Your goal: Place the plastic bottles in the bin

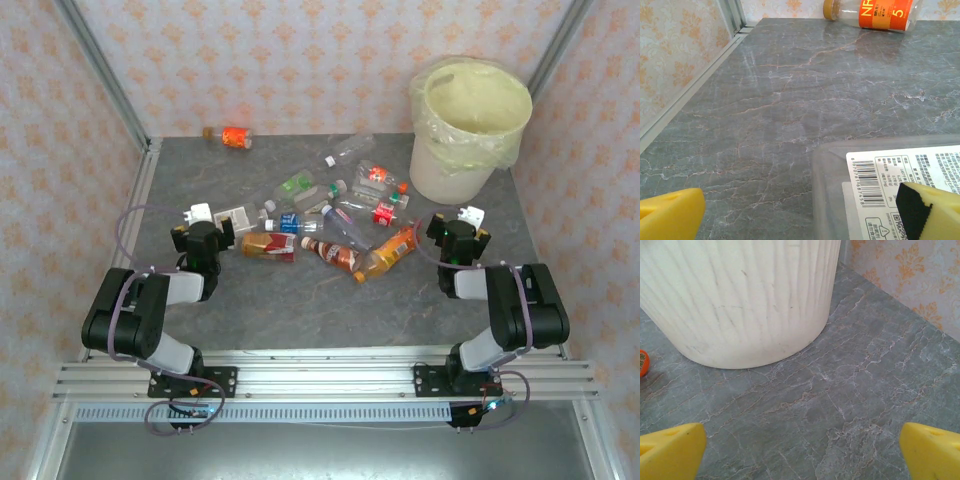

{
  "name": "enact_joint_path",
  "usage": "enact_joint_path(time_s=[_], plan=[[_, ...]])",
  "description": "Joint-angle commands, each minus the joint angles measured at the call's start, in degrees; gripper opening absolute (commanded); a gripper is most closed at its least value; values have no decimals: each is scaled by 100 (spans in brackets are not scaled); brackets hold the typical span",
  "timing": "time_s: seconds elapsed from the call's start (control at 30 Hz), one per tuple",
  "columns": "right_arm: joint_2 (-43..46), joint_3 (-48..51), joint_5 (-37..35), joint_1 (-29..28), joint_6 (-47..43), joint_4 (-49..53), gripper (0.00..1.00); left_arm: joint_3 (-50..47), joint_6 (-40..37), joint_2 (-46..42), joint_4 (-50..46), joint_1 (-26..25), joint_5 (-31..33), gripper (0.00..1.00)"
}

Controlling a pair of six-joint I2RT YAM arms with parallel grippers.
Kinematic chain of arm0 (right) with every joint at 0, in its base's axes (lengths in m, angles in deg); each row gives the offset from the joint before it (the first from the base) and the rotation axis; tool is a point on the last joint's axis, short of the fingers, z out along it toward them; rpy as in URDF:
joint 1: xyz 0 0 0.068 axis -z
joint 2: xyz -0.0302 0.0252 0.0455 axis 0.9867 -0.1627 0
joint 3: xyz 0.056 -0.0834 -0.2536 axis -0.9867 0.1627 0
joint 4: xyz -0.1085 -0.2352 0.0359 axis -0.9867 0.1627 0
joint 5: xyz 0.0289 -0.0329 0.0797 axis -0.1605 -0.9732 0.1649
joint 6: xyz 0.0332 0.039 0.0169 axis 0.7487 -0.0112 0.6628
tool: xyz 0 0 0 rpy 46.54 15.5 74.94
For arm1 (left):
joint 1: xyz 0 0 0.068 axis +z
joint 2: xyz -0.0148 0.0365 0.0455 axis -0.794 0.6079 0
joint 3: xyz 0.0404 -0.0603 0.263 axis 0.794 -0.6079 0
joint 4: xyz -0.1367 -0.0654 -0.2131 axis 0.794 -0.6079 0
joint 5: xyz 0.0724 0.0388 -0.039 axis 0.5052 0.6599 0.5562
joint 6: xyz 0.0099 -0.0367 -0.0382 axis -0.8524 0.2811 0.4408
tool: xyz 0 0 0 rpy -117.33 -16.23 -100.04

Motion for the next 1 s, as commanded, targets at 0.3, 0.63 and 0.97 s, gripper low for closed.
enact_joint_path(time_s=[0.3,0.63,0.97], plan=[[41,48,-138,-27,75,-171,99,-15,59,-37,179,16,194,100],[58,81,-141,-31,74,-209,99,61,68,-201,-107,15,167,100],[1899,-163,-160,-35,386,1824,99,380,346,-1766,-1999,-49,646,100]])
